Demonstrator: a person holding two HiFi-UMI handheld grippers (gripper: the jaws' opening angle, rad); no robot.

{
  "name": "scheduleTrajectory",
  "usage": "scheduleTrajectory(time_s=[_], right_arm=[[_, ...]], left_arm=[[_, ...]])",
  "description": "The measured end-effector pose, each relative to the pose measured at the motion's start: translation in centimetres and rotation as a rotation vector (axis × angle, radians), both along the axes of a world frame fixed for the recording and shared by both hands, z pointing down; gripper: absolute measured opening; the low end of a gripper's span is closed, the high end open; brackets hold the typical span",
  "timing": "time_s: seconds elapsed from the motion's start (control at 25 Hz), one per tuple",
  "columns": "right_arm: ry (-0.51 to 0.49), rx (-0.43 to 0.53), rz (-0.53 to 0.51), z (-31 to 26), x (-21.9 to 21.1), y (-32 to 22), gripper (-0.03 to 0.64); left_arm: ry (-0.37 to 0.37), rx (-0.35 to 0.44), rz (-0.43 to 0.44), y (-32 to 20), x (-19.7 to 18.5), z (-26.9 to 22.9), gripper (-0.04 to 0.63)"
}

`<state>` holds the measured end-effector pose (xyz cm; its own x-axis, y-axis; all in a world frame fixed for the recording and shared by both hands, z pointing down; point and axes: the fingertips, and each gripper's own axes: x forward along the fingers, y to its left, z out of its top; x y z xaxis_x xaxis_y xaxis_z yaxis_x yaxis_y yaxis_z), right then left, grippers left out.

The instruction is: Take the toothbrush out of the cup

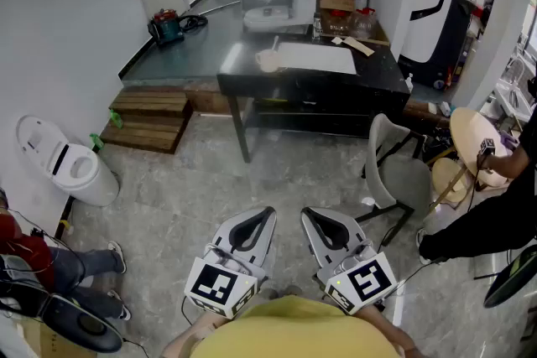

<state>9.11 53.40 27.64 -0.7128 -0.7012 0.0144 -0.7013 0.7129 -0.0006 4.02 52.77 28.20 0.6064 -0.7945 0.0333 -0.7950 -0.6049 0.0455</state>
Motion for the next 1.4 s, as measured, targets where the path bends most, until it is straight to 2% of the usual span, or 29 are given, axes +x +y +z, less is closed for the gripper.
scheduleTrajectory(time_s=[0.44,0.92,1.16,1.4], right_arm=[[-0.004,-0.010,-0.028,-0.2,0.9,-0.9,0.017],[-0.061,-0.032,-0.058,0.6,2.1,-1.6,0.017],[-0.069,-0.051,-0.050,1.6,2.4,-3.6,0.017],[-0.063,-0.059,-0.026,1.9,1.9,-7.9,0.017]], left_arm=[[-0.001,-0.003,-0.017,-0.9,1.2,-0.3,0.012],[0.002,-0.035,-0.050,-1.4,1.8,1.3,0.012],[0.007,-0.045,-0.061,-3.4,1.5,2.2,0.012],[0.021,-0.044,-0.038,-7.9,0.9,2.3,0.011]])
